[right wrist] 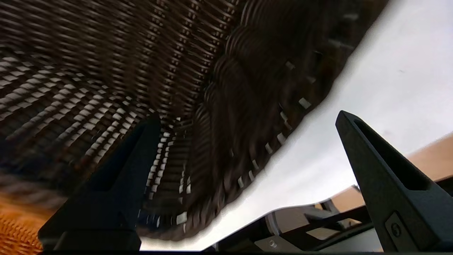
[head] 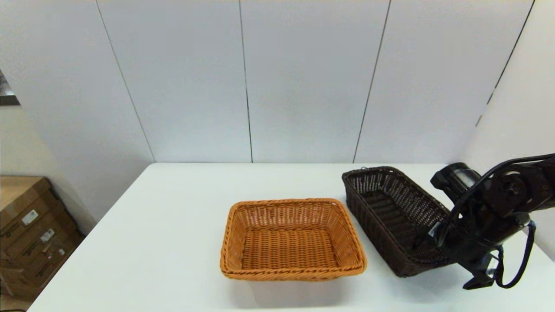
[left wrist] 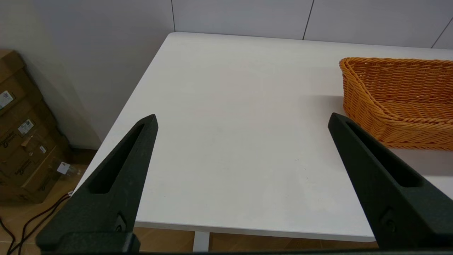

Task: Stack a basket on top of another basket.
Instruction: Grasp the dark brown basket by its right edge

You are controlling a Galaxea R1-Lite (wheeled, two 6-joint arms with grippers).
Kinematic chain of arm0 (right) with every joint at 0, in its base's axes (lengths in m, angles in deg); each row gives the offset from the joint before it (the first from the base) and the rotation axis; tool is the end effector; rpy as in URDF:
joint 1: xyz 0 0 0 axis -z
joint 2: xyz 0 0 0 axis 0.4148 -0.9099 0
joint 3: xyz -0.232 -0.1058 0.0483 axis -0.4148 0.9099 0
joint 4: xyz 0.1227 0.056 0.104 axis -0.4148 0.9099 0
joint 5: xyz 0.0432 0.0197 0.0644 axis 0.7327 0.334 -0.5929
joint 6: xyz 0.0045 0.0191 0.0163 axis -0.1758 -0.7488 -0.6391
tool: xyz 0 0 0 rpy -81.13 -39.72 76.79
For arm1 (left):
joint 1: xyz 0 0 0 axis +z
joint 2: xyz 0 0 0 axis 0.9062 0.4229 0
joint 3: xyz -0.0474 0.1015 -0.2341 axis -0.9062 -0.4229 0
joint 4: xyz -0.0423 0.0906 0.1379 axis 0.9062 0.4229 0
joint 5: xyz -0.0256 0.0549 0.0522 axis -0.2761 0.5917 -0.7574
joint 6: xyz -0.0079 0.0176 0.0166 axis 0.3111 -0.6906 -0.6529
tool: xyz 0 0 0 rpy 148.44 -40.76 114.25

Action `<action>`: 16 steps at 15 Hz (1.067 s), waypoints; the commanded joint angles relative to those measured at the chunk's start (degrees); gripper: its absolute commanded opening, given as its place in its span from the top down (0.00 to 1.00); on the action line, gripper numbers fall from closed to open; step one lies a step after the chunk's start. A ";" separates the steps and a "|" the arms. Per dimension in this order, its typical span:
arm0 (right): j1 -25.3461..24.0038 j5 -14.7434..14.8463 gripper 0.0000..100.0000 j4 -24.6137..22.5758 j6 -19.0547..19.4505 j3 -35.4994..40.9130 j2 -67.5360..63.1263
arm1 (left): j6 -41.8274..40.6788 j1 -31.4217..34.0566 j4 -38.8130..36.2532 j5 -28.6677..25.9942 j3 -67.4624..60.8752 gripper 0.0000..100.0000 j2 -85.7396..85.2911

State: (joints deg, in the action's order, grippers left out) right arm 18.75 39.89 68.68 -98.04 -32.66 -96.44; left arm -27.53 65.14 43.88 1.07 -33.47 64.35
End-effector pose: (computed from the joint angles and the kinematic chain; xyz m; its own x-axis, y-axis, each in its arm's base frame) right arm 0.2487 0.0240 0.0694 0.1970 -0.0225 -0.9802 0.7629 0.6315 0.1388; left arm -0.0040 0.0007 0.0754 0.9986 0.0315 -0.0429 -0.0348 0.9964 -0.0777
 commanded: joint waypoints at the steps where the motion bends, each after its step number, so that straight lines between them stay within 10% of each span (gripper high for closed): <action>1: 0.92 -1.18 0.00 -3.60 -0.22 0.92 -4.63 | 0.04 0.02 0.02 0.02 0.00 0.00 -0.01; 16: 1.54 -4.08 0.00 -4.40 -0.22 1.10 -2.43 | 0.04 0.02 0.02 0.02 0.00 0.00 -0.01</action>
State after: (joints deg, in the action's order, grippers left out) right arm 20.30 35.88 64.15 -97.94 -31.61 -99.28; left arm -27.55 65.14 43.85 1.07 -33.47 64.35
